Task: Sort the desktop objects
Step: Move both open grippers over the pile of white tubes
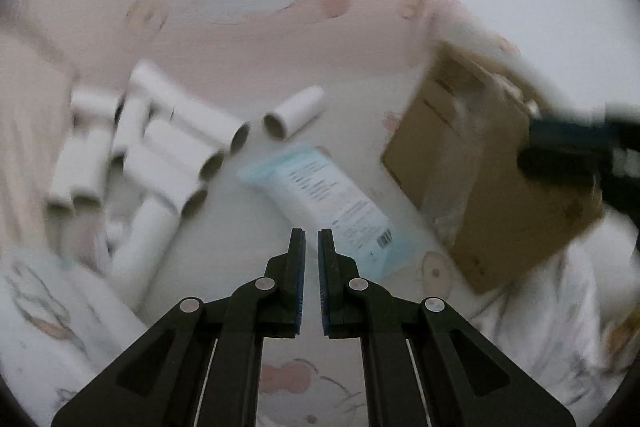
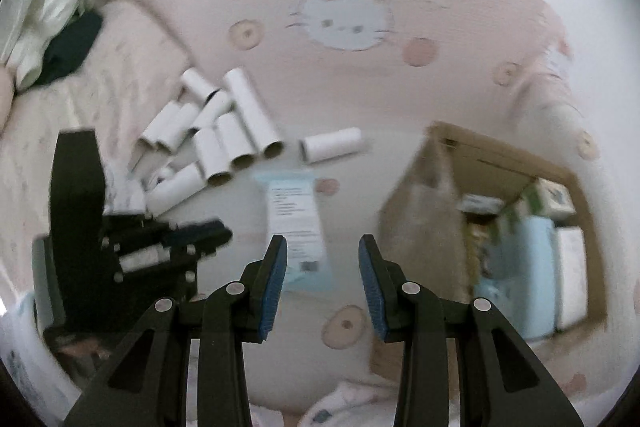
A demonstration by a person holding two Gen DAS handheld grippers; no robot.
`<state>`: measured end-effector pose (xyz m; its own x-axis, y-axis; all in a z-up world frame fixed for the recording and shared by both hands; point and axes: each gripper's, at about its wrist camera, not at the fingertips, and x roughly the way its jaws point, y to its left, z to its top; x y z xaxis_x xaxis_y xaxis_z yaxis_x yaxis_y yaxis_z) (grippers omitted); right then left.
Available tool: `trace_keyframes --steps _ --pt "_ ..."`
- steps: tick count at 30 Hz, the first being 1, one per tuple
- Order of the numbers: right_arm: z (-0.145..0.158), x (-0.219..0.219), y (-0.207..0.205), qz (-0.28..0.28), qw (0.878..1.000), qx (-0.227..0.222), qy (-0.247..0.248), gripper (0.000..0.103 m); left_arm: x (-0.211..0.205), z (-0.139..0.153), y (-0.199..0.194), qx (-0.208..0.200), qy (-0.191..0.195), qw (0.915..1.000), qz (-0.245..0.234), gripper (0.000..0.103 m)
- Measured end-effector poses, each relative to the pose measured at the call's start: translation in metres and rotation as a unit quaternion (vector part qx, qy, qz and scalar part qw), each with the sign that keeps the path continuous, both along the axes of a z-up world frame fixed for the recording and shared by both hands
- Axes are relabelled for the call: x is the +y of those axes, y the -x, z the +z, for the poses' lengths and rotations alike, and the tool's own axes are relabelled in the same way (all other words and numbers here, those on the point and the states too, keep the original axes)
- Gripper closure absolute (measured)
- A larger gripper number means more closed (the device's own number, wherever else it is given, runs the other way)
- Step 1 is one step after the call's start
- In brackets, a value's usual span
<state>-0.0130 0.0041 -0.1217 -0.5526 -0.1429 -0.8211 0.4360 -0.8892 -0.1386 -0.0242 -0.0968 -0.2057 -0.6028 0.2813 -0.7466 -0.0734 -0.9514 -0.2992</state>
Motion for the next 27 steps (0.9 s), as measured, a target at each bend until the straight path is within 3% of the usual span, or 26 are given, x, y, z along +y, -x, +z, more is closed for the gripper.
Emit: trace_keyframes --steps 1,2,5,10,12,13,14,17,18,21,27 --pt "-0.005 -0.007 0.002 0.011 1.000 -0.003 0.001 0.069 -0.017 -0.001 0.002 0.001 -0.043 0.9989 0.017 0.096" --pt "-0.011 -0.015 0.004 0.020 1.000 -0.008 -0.001 0.069 -0.029 0.000 0.004 0.005 -0.061 0.9974 0.037 0.096" --pt "-0.026 -0.034 0.013 0.038 0.999 -0.023 -0.011 0.069 -0.057 0.000 0.008 0.008 -0.097 0.9922 0.078 0.096" --pt "-0.046 -0.060 0.030 0.068 0.997 -0.040 -0.021 0.069 -0.103 -0.007 0.022 -0.002 -0.159 0.9756 0.151 0.095" --pt "-0.053 -0.067 0.038 0.072 0.996 -0.053 -0.018 0.069 -0.121 -0.018 0.032 -0.012 -0.173 0.9672 0.186 0.077" --pt "-0.057 -0.072 0.043 0.075 0.995 -0.061 -0.015 0.069 -0.129 -0.023 0.036 -0.017 -0.180 0.9631 0.199 0.057" --pt "-0.060 -0.076 0.047 0.079 0.994 -0.068 -0.010 0.069 -0.138 -0.028 0.040 -0.021 -0.196 0.9578 0.210 0.052" --pt "-0.070 -0.086 0.061 0.089 0.992 -0.092 0.008 0.068 -0.165 -0.040 0.052 -0.017 -0.256 0.9405 0.223 0.052" --pt "-0.072 -0.089 0.064 0.091 0.991 -0.095 0.010 0.067 -0.170 -0.043 0.055 -0.017 -0.260 0.9382 0.227 0.052" --pt "-0.081 -0.099 0.077 0.093 0.991 -0.098 0.016 0.047 -0.190 -0.052 0.067 -0.019 -0.283 0.9302 0.233 0.052" --pt "-0.094 -0.116 0.098 0.100 0.990 -0.102 0.020 0.044 -0.210 -0.073 0.098 -0.083 -0.313 0.9196 0.222 0.052"
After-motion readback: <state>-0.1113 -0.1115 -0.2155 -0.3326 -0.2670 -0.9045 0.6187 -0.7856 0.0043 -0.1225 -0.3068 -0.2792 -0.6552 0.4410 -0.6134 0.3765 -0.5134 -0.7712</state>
